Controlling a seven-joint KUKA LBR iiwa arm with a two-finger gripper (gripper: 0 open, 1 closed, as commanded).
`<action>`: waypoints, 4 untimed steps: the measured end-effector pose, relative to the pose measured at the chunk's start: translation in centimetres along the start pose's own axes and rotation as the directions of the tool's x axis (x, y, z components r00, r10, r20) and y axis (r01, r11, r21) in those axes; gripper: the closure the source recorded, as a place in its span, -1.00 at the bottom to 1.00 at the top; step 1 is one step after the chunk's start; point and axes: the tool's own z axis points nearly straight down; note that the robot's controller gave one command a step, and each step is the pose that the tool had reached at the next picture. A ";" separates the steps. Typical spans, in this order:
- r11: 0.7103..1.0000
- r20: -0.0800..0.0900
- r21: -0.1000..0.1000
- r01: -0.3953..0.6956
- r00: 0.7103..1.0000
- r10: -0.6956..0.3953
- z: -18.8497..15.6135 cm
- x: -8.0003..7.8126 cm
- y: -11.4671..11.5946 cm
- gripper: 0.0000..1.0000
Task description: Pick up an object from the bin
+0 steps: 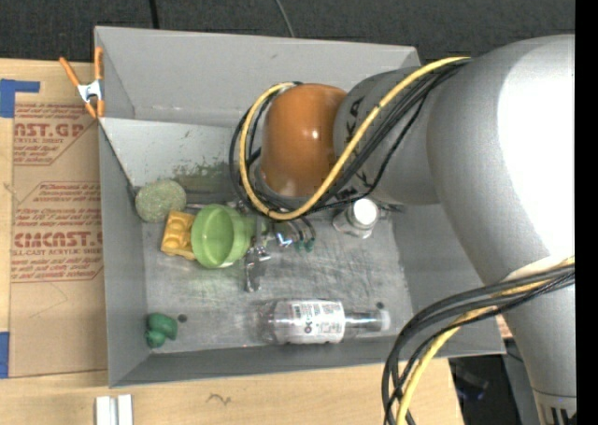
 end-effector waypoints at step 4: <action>0.999 -0.011 0.005 -0.044 0.999 0.044 -3.8 0.7 -2.3 1.00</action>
Offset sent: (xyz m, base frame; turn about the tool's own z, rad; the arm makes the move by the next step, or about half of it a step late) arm -0.0090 -0.0439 0.0213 0.0260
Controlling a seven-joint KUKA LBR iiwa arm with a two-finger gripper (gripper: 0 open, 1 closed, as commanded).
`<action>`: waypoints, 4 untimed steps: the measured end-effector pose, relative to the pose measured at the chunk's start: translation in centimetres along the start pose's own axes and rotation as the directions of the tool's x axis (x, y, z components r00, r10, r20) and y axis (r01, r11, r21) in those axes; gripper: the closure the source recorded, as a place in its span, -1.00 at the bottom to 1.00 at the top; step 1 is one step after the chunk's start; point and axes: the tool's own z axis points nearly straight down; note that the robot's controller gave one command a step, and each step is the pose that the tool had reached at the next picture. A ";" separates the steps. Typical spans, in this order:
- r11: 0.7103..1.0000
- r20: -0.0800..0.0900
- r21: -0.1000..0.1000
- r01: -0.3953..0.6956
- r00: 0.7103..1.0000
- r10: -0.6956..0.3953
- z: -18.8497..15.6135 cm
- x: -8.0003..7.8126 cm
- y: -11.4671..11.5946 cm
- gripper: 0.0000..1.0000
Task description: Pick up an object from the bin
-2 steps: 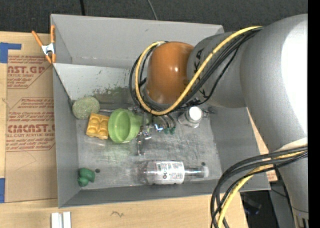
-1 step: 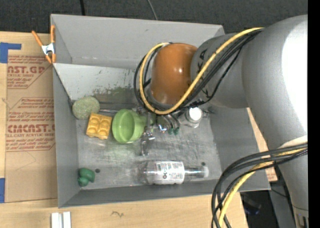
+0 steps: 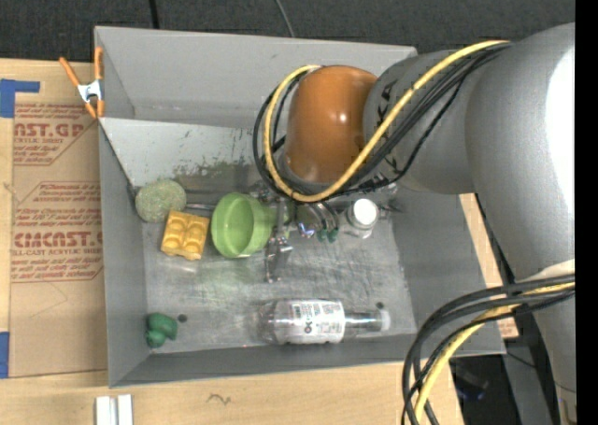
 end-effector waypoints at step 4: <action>1.000 0.002 0.001 -0.024 1.000 0.024 -1.2 0.7 -3.5 -1.00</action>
Offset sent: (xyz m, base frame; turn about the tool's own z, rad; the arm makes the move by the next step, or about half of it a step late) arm 0.0007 0.0065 0.0263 0.0213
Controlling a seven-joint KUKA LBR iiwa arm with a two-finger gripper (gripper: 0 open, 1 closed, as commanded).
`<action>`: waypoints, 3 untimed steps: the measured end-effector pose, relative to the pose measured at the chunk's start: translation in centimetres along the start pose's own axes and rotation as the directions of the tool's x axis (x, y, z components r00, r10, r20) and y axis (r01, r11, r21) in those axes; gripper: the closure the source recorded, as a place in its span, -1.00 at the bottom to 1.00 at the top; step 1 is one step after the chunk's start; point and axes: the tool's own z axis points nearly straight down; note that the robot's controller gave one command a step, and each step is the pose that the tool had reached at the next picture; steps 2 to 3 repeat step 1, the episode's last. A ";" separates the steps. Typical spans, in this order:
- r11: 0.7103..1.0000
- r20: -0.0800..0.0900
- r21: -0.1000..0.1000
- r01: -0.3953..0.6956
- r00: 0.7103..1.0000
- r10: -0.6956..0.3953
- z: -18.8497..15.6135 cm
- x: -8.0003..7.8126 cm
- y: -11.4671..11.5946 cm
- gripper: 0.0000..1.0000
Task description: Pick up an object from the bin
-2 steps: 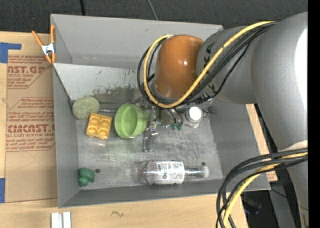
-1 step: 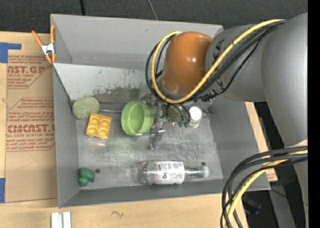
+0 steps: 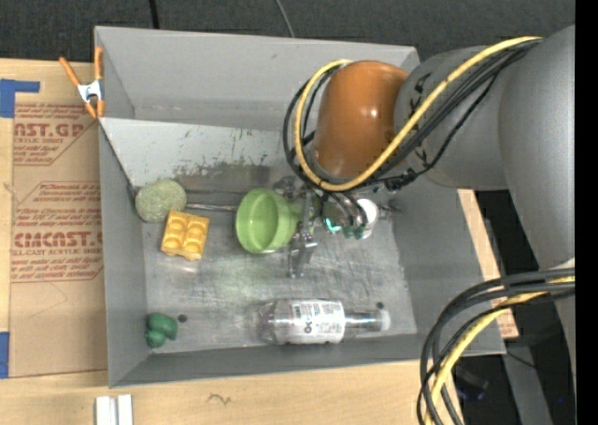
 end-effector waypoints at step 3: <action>1.000 -0.001 -0.001 -0.005 1.000 0.005 -0.1 0.4 0.9 -1.00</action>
Offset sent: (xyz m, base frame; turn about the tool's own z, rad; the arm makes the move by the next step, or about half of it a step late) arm -0.0007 -0.0091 -0.0524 -0.4663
